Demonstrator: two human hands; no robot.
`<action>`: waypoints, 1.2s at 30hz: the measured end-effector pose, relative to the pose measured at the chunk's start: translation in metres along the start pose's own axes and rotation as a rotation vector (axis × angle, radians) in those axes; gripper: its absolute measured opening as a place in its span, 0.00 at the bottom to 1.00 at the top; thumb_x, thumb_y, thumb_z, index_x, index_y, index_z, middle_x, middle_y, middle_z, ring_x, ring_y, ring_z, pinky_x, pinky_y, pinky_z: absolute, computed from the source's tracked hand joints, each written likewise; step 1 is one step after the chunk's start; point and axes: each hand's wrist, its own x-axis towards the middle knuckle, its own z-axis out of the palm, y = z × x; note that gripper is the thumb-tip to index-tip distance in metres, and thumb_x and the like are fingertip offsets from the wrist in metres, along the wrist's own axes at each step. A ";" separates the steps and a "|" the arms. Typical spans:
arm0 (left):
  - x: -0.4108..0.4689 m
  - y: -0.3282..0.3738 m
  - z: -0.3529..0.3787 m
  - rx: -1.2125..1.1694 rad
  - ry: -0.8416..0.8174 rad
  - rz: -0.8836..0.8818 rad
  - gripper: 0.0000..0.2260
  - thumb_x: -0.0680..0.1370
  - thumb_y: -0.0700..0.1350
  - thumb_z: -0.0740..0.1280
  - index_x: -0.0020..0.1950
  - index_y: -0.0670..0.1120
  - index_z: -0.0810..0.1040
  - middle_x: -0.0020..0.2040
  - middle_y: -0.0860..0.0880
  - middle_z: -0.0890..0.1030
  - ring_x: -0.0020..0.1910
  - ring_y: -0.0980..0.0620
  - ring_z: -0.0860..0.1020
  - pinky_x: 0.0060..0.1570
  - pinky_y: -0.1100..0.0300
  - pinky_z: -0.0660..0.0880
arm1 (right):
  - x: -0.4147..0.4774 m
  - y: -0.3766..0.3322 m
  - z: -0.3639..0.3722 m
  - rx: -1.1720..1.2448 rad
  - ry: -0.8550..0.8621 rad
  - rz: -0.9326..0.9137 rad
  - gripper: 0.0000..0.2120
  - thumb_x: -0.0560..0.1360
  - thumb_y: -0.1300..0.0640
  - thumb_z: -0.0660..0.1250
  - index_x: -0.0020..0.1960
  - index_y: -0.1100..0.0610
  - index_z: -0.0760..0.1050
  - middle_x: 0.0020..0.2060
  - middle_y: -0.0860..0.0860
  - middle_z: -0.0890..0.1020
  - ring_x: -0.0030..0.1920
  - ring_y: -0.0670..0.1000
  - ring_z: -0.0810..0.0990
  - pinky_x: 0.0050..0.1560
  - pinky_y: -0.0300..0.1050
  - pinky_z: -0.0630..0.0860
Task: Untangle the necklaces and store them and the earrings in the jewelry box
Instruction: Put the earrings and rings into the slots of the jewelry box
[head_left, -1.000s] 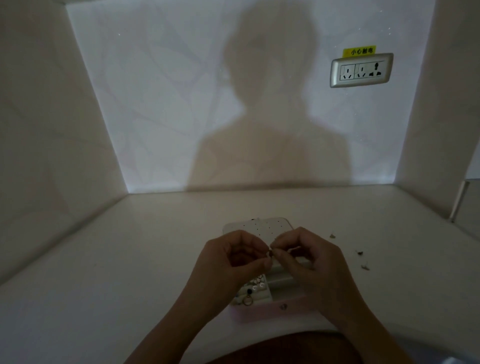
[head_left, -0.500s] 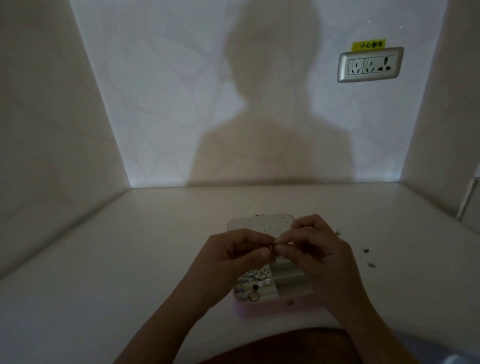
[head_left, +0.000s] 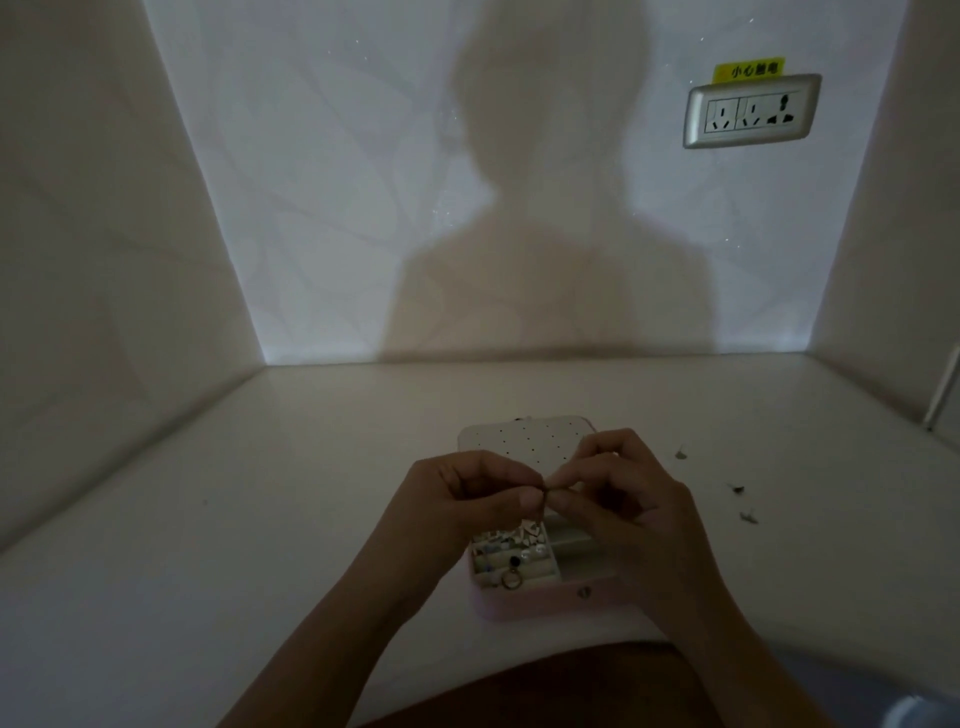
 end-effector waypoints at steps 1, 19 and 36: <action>0.000 0.000 0.000 0.025 0.011 0.002 0.10 0.64 0.43 0.72 0.42 0.41 0.83 0.40 0.42 0.84 0.40 0.49 0.82 0.41 0.63 0.77 | -0.001 0.001 0.000 -0.016 -0.005 -0.001 0.05 0.65 0.49 0.70 0.40 0.48 0.81 0.44 0.43 0.75 0.34 0.46 0.76 0.37 0.32 0.71; -0.008 -0.003 -0.003 0.344 0.092 0.012 0.10 0.72 0.36 0.71 0.39 0.51 0.84 0.38 0.51 0.85 0.38 0.58 0.82 0.38 0.70 0.75 | 0.000 0.023 -0.008 -0.350 -0.227 -0.039 0.07 0.68 0.55 0.74 0.42 0.46 0.79 0.44 0.40 0.77 0.43 0.43 0.77 0.41 0.31 0.71; 0.008 -0.008 0.004 0.486 -0.160 -0.289 0.03 0.73 0.39 0.71 0.42 0.46 0.83 0.33 0.51 0.81 0.31 0.58 0.77 0.35 0.66 0.73 | 0.000 0.022 -0.008 -0.413 -0.310 -0.030 0.12 0.70 0.64 0.61 0.43 0.53 0.82 0.46 0.42 0.78 0.51 0.35 0.72 0.48 0.24 0.66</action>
